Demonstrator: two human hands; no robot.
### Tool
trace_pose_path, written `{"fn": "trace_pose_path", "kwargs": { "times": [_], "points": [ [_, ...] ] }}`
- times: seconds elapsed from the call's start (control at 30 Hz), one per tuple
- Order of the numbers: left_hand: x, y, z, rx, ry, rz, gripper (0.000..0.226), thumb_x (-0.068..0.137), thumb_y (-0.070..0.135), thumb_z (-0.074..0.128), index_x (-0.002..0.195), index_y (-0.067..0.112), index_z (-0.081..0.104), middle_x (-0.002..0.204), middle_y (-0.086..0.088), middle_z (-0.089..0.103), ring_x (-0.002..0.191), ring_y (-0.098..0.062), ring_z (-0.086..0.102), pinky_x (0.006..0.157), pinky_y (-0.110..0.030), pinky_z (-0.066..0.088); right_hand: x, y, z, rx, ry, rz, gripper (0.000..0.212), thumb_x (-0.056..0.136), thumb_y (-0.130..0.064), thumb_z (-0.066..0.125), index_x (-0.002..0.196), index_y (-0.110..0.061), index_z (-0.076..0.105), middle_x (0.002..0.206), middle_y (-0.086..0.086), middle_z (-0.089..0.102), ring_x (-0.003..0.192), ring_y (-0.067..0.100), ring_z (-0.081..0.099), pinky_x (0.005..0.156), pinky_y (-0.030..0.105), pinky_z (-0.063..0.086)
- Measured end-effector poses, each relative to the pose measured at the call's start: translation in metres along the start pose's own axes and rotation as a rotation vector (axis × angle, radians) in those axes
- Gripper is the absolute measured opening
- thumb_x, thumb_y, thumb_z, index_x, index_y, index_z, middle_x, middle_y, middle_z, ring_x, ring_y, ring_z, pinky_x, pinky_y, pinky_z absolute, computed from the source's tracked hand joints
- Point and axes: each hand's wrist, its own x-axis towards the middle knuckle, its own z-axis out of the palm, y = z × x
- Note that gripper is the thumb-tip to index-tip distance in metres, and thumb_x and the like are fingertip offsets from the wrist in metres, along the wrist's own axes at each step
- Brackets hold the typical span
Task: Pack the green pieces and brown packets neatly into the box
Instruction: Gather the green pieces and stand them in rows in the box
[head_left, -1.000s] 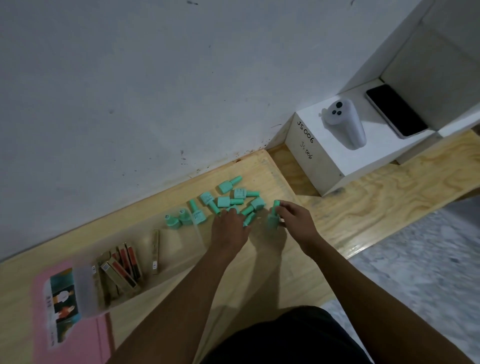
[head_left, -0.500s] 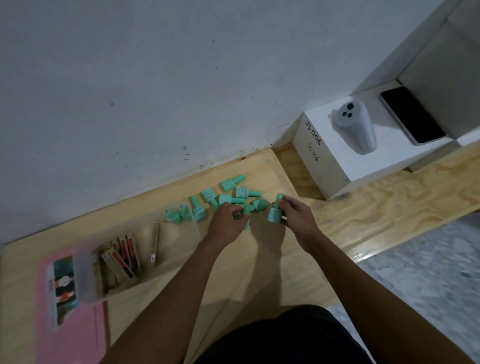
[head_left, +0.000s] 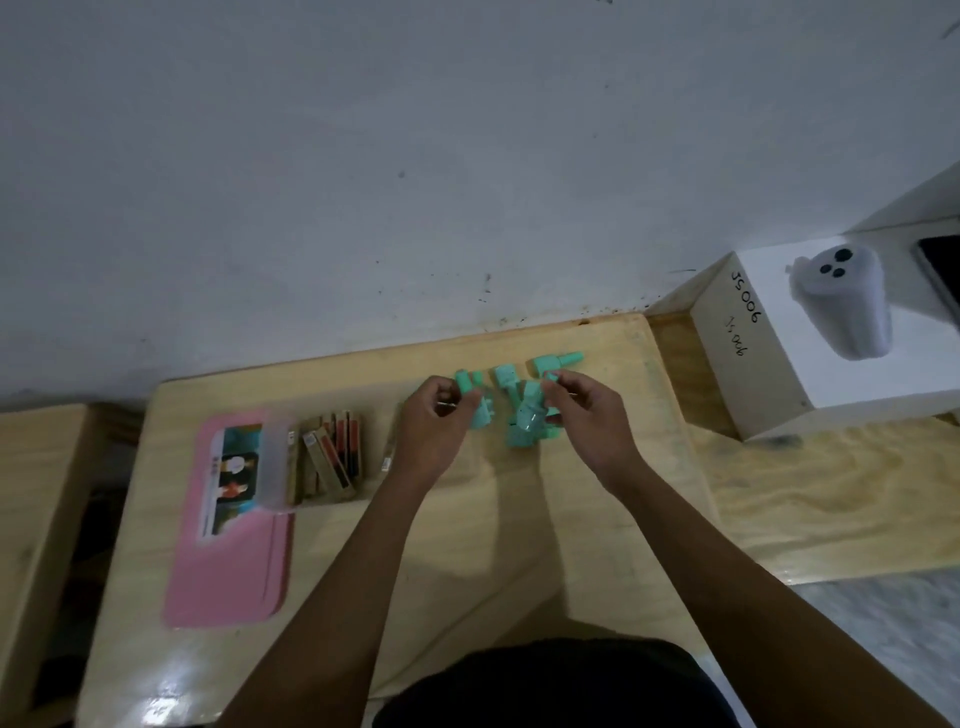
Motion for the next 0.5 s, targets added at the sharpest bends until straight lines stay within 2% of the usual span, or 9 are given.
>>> {"fn": "trace_pose_path", "kwargs": {
  "times": [0.13, 0.23, 0.33, 0.4, 0.5],
  "points": [
    [0.005, -0.015, -0.035, 0.003, 0.113, -0.003, 0.019, 0.085, 0.030, 0.069, 0.089, 0.012, 0.063, 0.084, -0.002, 0.065, 0.070, -0.014, 0.062, 0.059, -0.023, 0.050, 0.002, -0.008, 0.038, -0.202, -0.071, -0.150, 0.016, 0.091, -0.018, 0.065, 0.106, -0.014, 0.069, 0.093, 0.000, 0.071, 0.084, 0.012, 0.069, 0.074, 0.026, 0.058],
    [0.012, -0.025, -0.051, -0.003, 0.155, -0.005, 0.020, 0.084, 0.028, 0.070, 0.091, 0.010, 0.064, 0.087, -0.002, 0.064, 0.074, -0.013, 0.061, 0.060, -0.017, 0.048, 0.004, -0.011, 0.059, -0.383, -0.099, -0.223, 0.018, 0.090, -0.018, 0.067, 0.107, -0.013, 0.069, 0.095, -0.004, 0.068, 0.082, 0.003, 0.065, 0.073, 0.018, 0.054],
    [0.017, -0.032, -0.058, -0.004, 0.159, -0.013, 0.019, 0.082, 0.029, 0.071, 0.091, 0.015, 0.063, 0.086, 0.001, 0.062, 0.073, -0.015, 0.061, 0.063, -0.024, 0.050, 0.008, -0.011, 0.071, -0.617, -0.109, -0.317, 0.021, 0.087, -0.021, 0.069, 0.108, -0.017, 0.069, 0.093, -0.010, 0.066, 0.084, 0.003, 0.062, 0.077, 0.021, 0.052],
    [0.019, -0.035, -0.058, -0.016, 0.144, -0.003, 0.018, 0.081, 0.027, 0.072, 0.092, 0.015, 0.065, 0.085, 0.001, 0.063, 0.074, -0.015, 0.062, 0.065, -0.027, 0.051, 0.009, -0.011, 0.074, -0.798, -0.140, -0.365, 0.025, 0.086, -0.028, 0.068, 0.110, -0.021, 0.070, 0.097, -0.008, 0.068, 0.086, 0.005, 0.060, 0.075, 0.024, 0.050],
    [0.021, -0.043, -0.056, -0.010, 0.110, 0.022, 0.020, 0.081, 0.023, 0.073, 0.095, 0.012, 0.067, 0.088, -0.003, 0.066, 0.077, -0.015, 0.064, 0.060, -0.013, 0.049, 0.010, -0.009, 0.076, -1.056, -0.169, -0.507, 0.027, 0.086, -0.030, 0.067, 0.111, -0.021, 0.072, 0.096, 0.000, 0.071, 0.085, 0.016, 0.063, 0.072, 0.030, 0.048]
  ]
}}
